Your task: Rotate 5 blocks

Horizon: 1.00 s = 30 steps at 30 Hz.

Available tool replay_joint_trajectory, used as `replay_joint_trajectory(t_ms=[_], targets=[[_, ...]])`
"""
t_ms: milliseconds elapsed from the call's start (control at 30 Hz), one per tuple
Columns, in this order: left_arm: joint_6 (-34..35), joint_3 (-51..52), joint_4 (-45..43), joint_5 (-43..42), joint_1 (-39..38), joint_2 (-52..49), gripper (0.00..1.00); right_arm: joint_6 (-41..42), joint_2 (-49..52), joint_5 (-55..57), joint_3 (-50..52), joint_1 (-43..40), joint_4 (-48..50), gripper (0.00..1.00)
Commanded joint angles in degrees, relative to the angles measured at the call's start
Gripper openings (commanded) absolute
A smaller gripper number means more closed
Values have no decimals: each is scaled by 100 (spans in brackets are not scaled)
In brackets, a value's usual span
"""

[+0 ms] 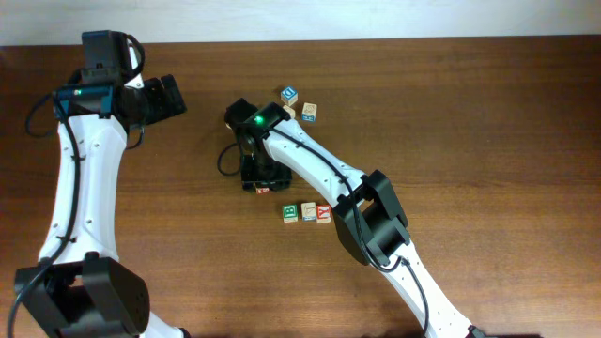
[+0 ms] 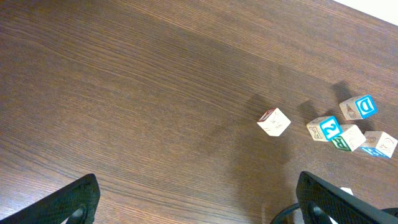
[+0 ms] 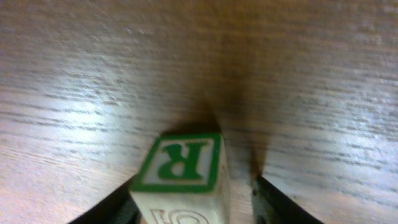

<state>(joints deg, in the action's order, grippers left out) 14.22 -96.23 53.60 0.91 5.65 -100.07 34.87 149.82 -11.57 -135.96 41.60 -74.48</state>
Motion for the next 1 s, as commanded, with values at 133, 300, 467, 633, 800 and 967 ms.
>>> replay_joint_trajectory(t_ms=[133, 300, 467, 633, 800, 967], targets=[[52, -76, 7, 39, 15, 0, 99, -354, 247, 551, -299, 26, -7, 41], [52, -76, 7, 39, 15, 0, 99, -466, 247, 1086, -621, 74, -356, 33], [52, -76, 7, 39, 15, 0, 99, -433, 247, 997, -660, 278, -750, 34], [52, -76, 7, 39, 15, 0, 99, -398, 247, 920, -612, 876, -1255, 34], [52, -79, 7, 39, 15, 0, 99, -267, 247, 1078, -313, 894, -1366, 34], [52, -76, 7, 39, 15, 0, 99, -251, 247, 1099, -289, 756, -1517, 38]])
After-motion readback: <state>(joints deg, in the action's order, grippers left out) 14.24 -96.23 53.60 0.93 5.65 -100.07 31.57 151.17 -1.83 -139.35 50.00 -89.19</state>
